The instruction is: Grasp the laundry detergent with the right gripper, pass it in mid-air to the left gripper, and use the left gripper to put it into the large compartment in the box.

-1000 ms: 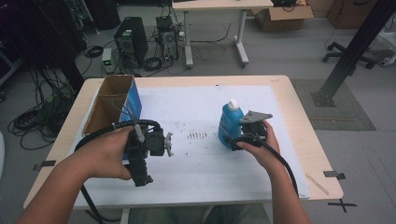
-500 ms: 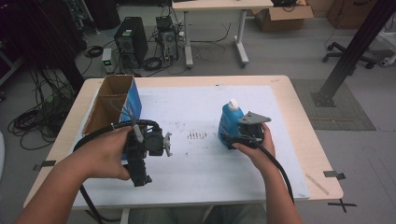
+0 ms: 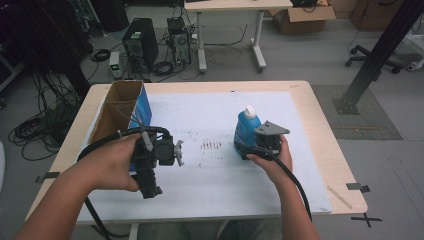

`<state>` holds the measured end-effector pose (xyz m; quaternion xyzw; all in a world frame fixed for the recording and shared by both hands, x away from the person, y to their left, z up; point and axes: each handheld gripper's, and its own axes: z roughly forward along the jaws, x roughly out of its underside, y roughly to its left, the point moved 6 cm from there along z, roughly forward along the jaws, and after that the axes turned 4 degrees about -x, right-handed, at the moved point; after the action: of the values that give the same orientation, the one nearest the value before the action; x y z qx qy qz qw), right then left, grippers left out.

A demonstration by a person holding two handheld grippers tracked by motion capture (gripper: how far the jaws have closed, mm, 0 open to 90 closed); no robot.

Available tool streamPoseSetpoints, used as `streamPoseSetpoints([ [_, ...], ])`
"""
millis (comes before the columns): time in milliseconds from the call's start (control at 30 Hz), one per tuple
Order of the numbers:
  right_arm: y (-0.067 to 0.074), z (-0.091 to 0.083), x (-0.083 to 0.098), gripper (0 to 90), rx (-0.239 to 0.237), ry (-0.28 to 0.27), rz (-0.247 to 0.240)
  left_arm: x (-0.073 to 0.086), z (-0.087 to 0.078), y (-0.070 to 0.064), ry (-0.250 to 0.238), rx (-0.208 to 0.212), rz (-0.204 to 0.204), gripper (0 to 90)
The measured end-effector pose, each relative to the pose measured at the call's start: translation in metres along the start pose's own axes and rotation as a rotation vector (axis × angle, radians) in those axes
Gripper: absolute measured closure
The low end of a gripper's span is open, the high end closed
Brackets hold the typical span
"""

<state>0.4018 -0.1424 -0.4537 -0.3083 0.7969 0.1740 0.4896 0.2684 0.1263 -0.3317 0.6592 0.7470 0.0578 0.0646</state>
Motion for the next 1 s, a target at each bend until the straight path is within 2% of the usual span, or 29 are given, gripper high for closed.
streamPoseSetpoints([
  [333,-0.0001,0.0020,0.0023,11.1,0.014,-0.006,0.016,-0.0001,-0.0001,0.0002,0.001,0.000,-0.003,0.2],
  [633,0.0015,0.0016,0.0015,20.0,-0.005,-0.021,0.020,0.0010,0.0023,0.0002,0.005,0.004,-0.003,0.2],
  [1000,0.0023,0.0033,0.0014,30.4,0.002,-0.027,0.024,0.0021,0.0046,0.0000,0.006,0.007,-0.005,0.3],
])
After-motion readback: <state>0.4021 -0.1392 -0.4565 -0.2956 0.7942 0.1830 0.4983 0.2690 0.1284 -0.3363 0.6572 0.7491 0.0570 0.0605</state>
